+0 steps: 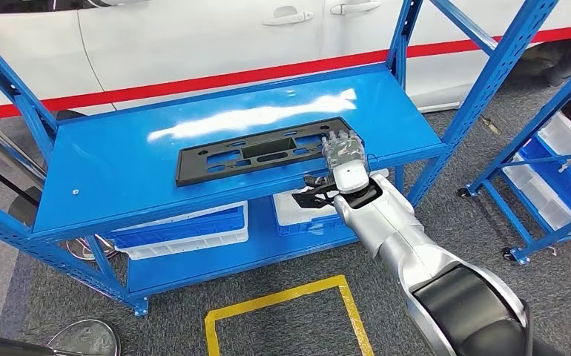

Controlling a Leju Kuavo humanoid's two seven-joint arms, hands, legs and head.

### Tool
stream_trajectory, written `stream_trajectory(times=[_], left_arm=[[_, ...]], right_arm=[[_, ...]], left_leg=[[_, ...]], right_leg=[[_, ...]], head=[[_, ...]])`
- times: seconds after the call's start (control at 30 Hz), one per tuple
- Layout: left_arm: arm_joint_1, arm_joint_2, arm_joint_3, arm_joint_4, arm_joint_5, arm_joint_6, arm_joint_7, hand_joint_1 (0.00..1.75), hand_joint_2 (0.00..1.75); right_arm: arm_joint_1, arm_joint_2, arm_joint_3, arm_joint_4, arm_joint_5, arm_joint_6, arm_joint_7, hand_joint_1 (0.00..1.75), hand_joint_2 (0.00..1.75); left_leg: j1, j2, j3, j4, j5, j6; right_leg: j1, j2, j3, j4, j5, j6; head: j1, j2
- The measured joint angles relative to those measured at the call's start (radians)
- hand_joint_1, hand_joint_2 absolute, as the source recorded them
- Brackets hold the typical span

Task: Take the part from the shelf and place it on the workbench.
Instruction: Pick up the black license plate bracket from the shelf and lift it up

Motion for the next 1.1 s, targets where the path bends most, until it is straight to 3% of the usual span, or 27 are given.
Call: stream_trajectory(times=[0.03,0.1,0.17,0.2,0.27,0.3,0.33,0.37,0.4,0.43,0.47,0.53,0.57,0.67,0.73,0.83,0.87,0.9,0.93,1.0,1.03,1.1], left_arm=[[0.000,0.000,0.000,0.000,0.000,0.000,0.000,0.00,0.00],[0.001,0.000,0.000,0.000,0.000,0.000,0.001,0.00,0.00],[0.001,0.001,0.000,0.000,-0.001,0.000,0.001,0.00,0.00],[0.000,0.000,0.000,0.000,-0.001,-0.001,0.002,0.00,0.00],[0.000,0.000,0.000,0.000,-0.002,-0.001,0.002,0.00,0.00],[-0.001,0.000,0.000,0.000,-0.002,-0.002,0.001,0.00,0.00],[-0.001,0.001,0.000,0.000,-0.002,-0.002,0.001,0.00,0.00],[-0.001,0.001,0.000,0.000,-0.002,-0.002,0.001,0.00,0.00],[-0.001,0.001,0.000,0.000,-0.002,-0.002,0.002,0.00,0.00],[0.000,0.000,0.000,0.000,-0.002,-0.002,0.002,0.00,0.00],[0.001,0.000,0.000,0.000,-0.002,-0.002,0.002,0.00,0.00],[0.001,-0.001,0.000,0.000,-0.004,-0.003,0.002,0.00,0.00],[0.000,-0.002,0.000,0.000,-0.006,-0.004,0.002,0.00,0.00],[-0.002,-0.001,0.000,0.000,-0.017,-0.007,0.002,0.00,0.00],[-0.001,0.000,0.000,0.000,-0.030,-0.009,0.001,0.00,0.00],[0.000,0.000,-0.002,0.000,-0.052,-0.011,0.001,0.00,0.00],[0.000,0.000,-0.003,0.000,-0.057,-0.011,0.001,0.00,0.00],[0.000,-0.001,-0.004,0.000,-0.062,-0.010,0.001,0.00,0.00],[0.000,0.000,-0.004,0.000,-0.066,-0.010,0.001,0.00,0.00],[0.002,0.000,-0.006,0.000,-0.076,-0.008,0.002,0.00,0.00],[0.002,0.001,-0.007,0.000,-0.081,-0.008,0.003,0.00,0.00],[0.001,0.001,-0.012,0.000,-0.091,-0.010,0.002,0.00,0.00]], right_arm=[[0.000,0.000,0.000,0.000,0.000,0.000,0.000,0.00,0.00],[-0.001,0.000,0.001,0.000,0.000,0.000,0.000,0.00,0.00],[-0.003,0.000,0.002,0.000,0.000,0.000,0.000,0.00,0.00],[-0.005,0.001,0.002,0.000,0.000,0.000,0.000,0.00,0.00],[-0.008,0.001,0.002,0.000,0.000,0.000,0.000,0.00,0.00],[-0.008,0.001,0.002,0.000,0.000,0.000,0.000,0.00,0.00],[-0.006,0.001,0.002,0.000,0.000,0.000,0.000,0.00,0.00],[-0.003,0.001,0.002,0.000,0.000,0.000,0.000,0.00,0.00],[-0.001,0.001,0.002,0.000,0.000,0.000,0.000,0.00,0.00],[0.000,0.001,0.002,0.000,0.000,0.000,0.000,0.00,0.00],[-0.001,0.001,0.002,0.000,0.000,0.000,0.000,0.00,0.00],[-0.003,0.000,0.002,0.000,-0.001,0.000,0.000,0.00,0.00],[-0.004,0.000,0.002,0.000,-0.001,0.000,0.000,0.00,0.00],[-0.004,-0.001,0.004,0.000,-0.002,-0.002,0.002,0.00,0.00],[-0.007,-0.002,0.009,0.000,-0.005,-0.004,0.003,0.00,0.00],[-0.008,-0.002,0.021,0.002,-0.010,-0.006,0.003,0.00,0.00],[-0.007,-0.002,0.025,0.003,-0.013,-0.006,0.003,0.00,0.00],[-0.006,-0.002,0.028,0.004,-0.016,-0.006,0.003,0.00,0.00],[-0.006,-0.002,0.031,0.005,-0.019,-0.006,0.003,0.00,0.00],[-0.006,-0.002,0.035,0.006,-0.024,-0.006,0.003,0.00,0.00],[-0.007,-0.002,0.037,0.006,-0.028,-0.006,-0.002,0.00,0.00],[-0.006,-0.001,0.043,0.006,-0.040,-0.004,-0.026,0.00,0.00]], left_leg=[[0.000,0.000,0.003,-0.008,0.006,0.000],[0.000,0.000,0.037,-0.089,0.056,0.005],[-0.003,0.000,0.099,-0.223,0.108,0.019],[-0.003,0.000,0.121,-0.264,0.116,0.029],[-0.001,0.002,0.143,-0.294,0.113,0.046],[-0.001,0.003,0.145,-0.294,0.111,0.049],[-0.001,0.003,0.146,-0.292,0.108,0.051],[-0.001,0.002,0.148,-0.291,0.104,0.051],[-0.001,0.001,0.151,-0.289,0.100,0.050],[-0.001,0.001,0.157,-0.286,0.094,0.048],[-0.001,0.001,0.162,-0.284,0.088,0.046],[-0.004,0.000,0.169,-0.280,0.077,0.038],[-0.005,0.000,0.170,-0.280,0.074,0.033],[-0.005,0.001,0.173,-0.282,0.068,0.018],[-0.005,0.002,0.159,-0.241,0.041,0.011],[-0.003,0.001,0.059,-0.053,-0.035,0.005],[-0.002,0.001,0.027,-0.006,-0.043,0.003],[-0.002,0.002,0.011,0.008,-0.031,0.003],[-0.002,0.002,0.017,-0.020,0.001,0.004],[-0.003,0.001,0.069,-0.150,0.084,0.010],[-0.004,0.001,0.097,-0.213,0.109,0.012],[-0.007,0.000,0.122,-0.267,0.116,0.017]], right_leg=[[0.000,0.000,0.001,0.000,0.000,0.000],[0.001,0.002,0.008,0.001,-0.006,0.002],[0.003,0.004,0.015,0.007,-0.020,0.016],[0.003,0.004,0.010,0.024,-0.034,0.025],[0.001,0.002,-0.037,0.122,-0.086,0.043],[-0.001,0.000,-0.078,0.195,-0.114,0.046],[-0.004,0.000,-0.119,0.260,-0.131,0.049],[-0.006,-0.001,-0.146,0.294,-0.130,0.051],[-0.007,-0.002,-0.153,0.289,-0.108,0.051],[-0.008,-0.002,-0.139,0.243,-0.069,0.050],[-0.009,-0.003,-0.109,0.170,-0.023,0.047],[-0.004,-0.004,-0.055,0.048,0.027,0.040],[-0.001,-0.004,-0.041,0.019,0.031,0.036],[0.000,-0.003,-0.032,0.004,0.024,0.025],[-0.006,-0.002,-0.019,-0.008,0.023,0.014],[-0.006,-0.002,-0.007,-0.012,0.016,0.002],[-0.004,-0.001,-0.005,-0.011,0.012,0.001],[-0.004,0.000,-0.001,-0.009,0.008,0.001],[-0.003,0.001,0.003,-0.007,0.003,0.002],[-0.003,0.004,0.015,-0.002,-0.009,0.007],[-0.001,0.005,0.018,0.001,-0.015,0.010],[0.003,0.006,0.018,0.003,-0.020,0.018]], head=[[0.000,0.000],[0.000,0.000],[0.000,0.000],[0.001,0.000],[0.001,0.000],[0.001,0.000],[0.001,0.000],[0.001,0.000],[0.001,0.000],[0.001,0.000],[0.001,0.000],[0.001,0.000],[0.001,0.000],[0.001,0.000],[0.001,0.000],[0.001,0.000],[0.001,0.000],[0.001,0.000],[0.000,0.000],[0.001,0.000],[0.001,0.000],[0.001,0.000]])
